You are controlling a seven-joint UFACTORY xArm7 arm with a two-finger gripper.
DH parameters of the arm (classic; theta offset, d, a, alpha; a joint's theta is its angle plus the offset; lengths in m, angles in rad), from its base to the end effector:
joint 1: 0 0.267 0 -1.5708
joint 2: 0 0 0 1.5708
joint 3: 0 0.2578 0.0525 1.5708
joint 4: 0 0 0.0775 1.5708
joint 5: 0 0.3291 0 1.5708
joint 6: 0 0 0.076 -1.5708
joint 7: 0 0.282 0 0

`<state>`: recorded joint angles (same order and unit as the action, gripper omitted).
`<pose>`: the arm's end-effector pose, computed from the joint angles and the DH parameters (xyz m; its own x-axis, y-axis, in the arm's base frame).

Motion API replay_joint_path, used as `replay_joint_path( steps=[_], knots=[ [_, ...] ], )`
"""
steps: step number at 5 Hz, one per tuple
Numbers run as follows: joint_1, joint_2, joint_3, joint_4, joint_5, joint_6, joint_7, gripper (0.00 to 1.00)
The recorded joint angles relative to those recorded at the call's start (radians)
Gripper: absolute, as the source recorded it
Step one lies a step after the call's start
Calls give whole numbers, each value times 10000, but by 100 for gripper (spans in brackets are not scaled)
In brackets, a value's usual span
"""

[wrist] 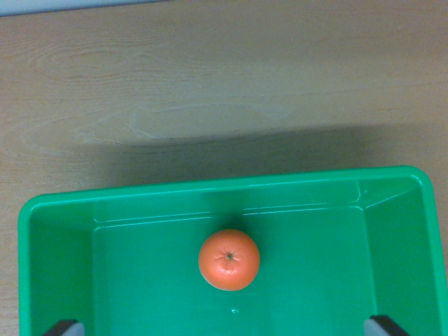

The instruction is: Pick fruit

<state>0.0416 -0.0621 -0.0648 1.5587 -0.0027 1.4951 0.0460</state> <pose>0.4718 -0.0120 0.3511 0.9897 -0.0691 0.1250 -0.0688 -0.9976 -0.0071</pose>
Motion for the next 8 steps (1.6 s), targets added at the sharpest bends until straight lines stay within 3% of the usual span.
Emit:
replay_joint_path(
  steps=[5,8],
  knots=[
    [-11,100,12,-207,4,-287,-46,0],
    [-30,274,32,-568,10,-789,-127,0]
  ],
)
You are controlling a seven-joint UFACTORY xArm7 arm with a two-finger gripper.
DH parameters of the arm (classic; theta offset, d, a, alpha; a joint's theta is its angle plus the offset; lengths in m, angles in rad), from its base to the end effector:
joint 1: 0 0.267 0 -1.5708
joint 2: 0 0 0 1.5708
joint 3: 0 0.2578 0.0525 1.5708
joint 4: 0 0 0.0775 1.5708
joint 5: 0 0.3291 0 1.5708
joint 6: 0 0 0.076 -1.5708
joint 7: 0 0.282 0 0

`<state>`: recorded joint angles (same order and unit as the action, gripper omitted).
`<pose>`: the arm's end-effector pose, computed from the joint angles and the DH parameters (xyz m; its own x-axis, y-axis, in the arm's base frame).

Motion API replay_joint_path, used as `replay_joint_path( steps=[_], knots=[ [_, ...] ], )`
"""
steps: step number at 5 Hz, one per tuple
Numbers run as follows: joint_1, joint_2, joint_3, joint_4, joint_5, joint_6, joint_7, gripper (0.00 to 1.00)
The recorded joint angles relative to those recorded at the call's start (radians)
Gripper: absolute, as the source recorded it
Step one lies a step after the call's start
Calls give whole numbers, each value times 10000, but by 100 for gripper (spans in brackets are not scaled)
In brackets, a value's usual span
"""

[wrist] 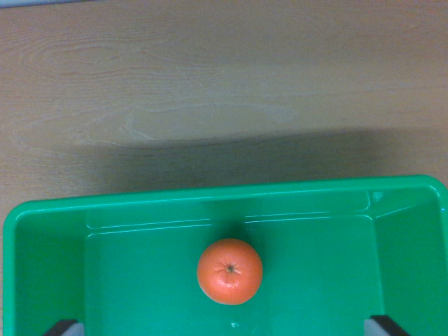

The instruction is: Pick fruit

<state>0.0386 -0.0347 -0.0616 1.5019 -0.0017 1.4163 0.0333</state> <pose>0.4842 -0.0117 0.3218 0.9912 -0.0561 0.1199 -0.0559 -0.9984 -0.0044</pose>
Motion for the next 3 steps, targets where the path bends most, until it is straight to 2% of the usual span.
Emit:
replay_joint_path(
  steps=[1,2,3],
  knots=[
    [0,0,0,0,0,0,0,0],
    [-11,102,12,-211,4,-293,-47,0],
    [-11,102,12,-211,4,-293,-47,0]
  ],
)
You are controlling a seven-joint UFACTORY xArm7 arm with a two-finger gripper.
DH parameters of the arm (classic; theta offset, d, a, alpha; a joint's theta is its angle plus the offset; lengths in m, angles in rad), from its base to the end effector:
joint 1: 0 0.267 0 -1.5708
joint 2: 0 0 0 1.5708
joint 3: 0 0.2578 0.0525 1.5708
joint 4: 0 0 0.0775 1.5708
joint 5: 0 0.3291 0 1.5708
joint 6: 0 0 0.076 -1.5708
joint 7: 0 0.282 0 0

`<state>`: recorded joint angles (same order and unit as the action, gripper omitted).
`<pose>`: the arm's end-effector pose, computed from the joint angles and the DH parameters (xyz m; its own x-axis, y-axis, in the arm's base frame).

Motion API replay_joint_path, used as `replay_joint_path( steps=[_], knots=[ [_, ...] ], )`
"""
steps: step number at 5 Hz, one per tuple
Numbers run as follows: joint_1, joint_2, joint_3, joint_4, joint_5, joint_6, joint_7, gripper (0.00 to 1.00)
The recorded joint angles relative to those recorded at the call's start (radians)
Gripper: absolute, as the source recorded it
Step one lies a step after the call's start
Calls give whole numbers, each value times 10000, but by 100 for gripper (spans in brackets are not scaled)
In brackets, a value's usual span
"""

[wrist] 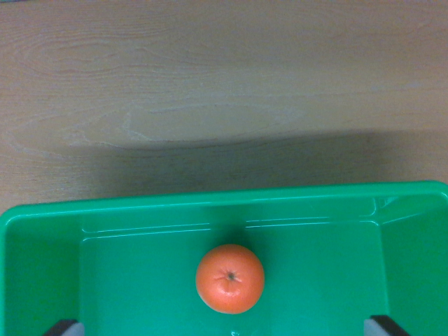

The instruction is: Pick fruit

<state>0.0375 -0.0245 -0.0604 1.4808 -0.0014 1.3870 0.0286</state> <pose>0.4883 -0.0116 0.3107 0.9917 -0.0512 0.1179 -0.0512 -0.9987 -0.0035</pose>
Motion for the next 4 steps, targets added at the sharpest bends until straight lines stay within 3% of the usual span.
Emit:
replay_joint_path(
  steps=[1,2,3,4],
  knots=[
    [-13,122,14,-254,4,-352,-57,0],
    [-13,122,14,-254,4,-352,-57,0],
    [-28,253,29,-524,9,-728,-117,0],
    [-28,253,29,-524,9,-728,-117,0]
  ],
)
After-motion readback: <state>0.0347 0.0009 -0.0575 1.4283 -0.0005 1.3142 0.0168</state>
